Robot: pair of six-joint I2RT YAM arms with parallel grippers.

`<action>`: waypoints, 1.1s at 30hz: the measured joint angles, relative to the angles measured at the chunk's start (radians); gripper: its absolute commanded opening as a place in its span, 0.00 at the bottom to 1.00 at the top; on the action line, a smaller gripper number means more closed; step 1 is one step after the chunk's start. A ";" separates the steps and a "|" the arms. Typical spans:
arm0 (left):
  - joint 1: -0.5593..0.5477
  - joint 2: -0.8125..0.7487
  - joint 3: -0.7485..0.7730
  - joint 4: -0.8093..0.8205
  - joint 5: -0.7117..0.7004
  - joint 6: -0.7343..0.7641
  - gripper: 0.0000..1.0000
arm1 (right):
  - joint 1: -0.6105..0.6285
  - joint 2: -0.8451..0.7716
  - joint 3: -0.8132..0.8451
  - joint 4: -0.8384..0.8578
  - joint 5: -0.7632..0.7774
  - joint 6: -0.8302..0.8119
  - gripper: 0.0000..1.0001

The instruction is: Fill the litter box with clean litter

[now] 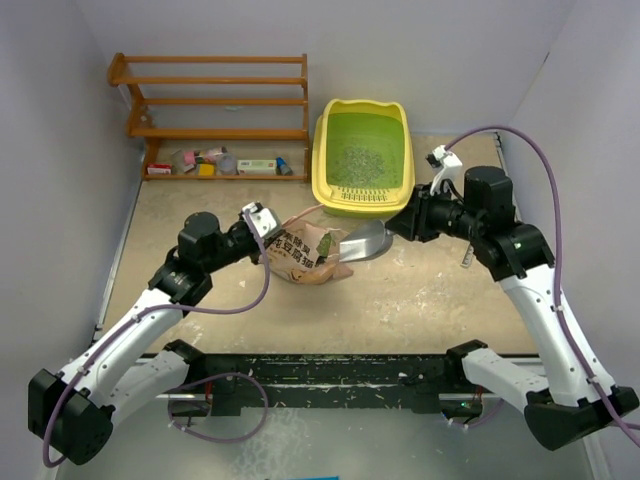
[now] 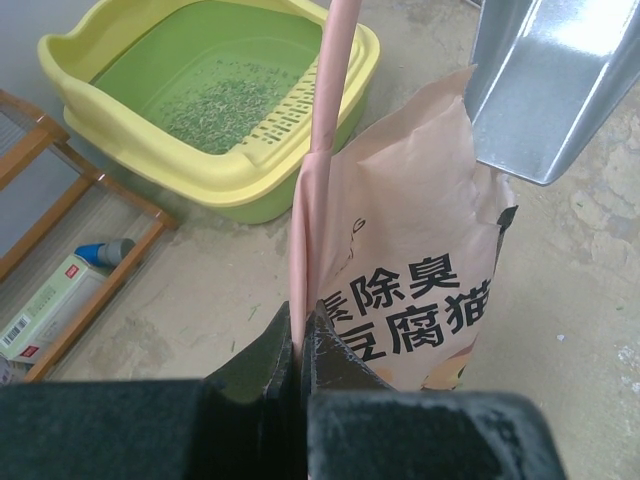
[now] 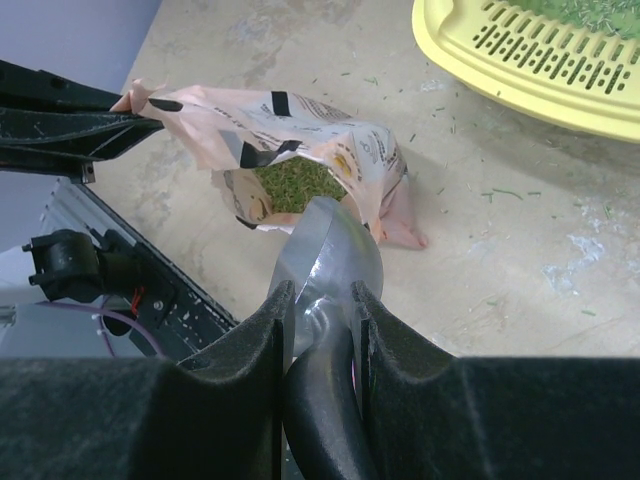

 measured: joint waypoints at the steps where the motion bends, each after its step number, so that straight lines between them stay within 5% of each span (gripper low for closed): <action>1: 0.000 -0.002 0.000 -0.001 -0.002 0.000 0.00 | 0.002 0.008 0.002 0.006 0.000 0.000 0.00; 25: 0.000 0.054 0.100 -0.142 0.000 -0.098 0.00 | 0.125 0.212 0.032 0.122 0.066 -0.011 0.00; 33: 0.000 0.037 0.100 -0.144 -0.013 -0.098 0.00 | 0.137 0.257 0.181 0.046 0.156 -0.032 0.00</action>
